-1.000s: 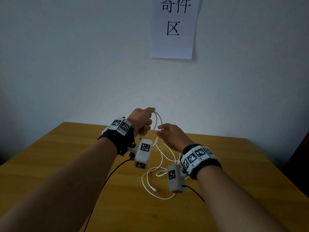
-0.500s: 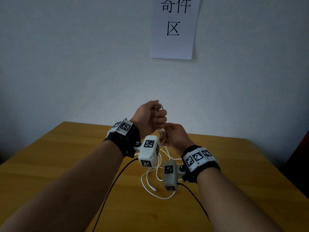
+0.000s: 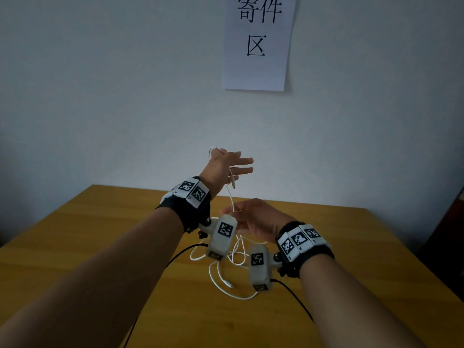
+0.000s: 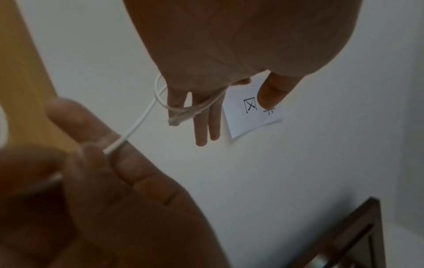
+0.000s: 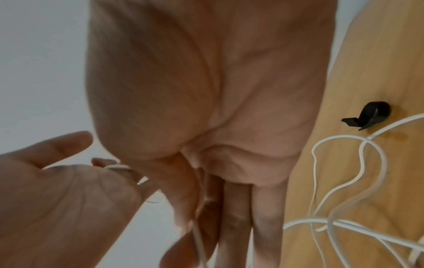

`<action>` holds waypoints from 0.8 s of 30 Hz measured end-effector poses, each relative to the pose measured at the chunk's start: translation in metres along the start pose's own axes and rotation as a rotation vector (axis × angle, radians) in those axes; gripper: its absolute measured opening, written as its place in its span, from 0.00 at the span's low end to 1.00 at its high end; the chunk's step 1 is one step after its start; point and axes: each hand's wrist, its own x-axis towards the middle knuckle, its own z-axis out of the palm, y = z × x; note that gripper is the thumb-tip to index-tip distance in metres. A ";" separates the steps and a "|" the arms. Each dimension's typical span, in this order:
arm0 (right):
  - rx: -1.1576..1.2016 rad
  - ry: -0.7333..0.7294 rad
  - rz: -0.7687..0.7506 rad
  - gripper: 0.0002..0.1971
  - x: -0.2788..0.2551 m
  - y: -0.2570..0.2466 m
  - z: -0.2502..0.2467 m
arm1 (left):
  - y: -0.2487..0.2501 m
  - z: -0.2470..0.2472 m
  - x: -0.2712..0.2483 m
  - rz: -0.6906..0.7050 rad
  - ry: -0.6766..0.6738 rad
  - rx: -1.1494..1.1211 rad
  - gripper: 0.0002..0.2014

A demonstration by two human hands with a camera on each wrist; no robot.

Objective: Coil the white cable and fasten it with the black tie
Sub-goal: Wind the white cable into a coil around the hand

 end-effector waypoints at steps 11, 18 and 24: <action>-0.419 0.196 -0.186 0.14 -0.005 -0.014 -0.009 | -0.027 -0.008 -0.004 -0.060 -0.105 1.071 0.22; -0.353 0.254 -0.140 0.14 -0.002 -0.017 -0.017 | -0.041 -0.017 0.003 -0.118 -0.032 1.282 0.34; -0.345 0.255 -0.098 0.12 -0.003 -0.003 -0.038 | -0.031 -0.038 0.009 -0.109 -0.082 1.343 0.39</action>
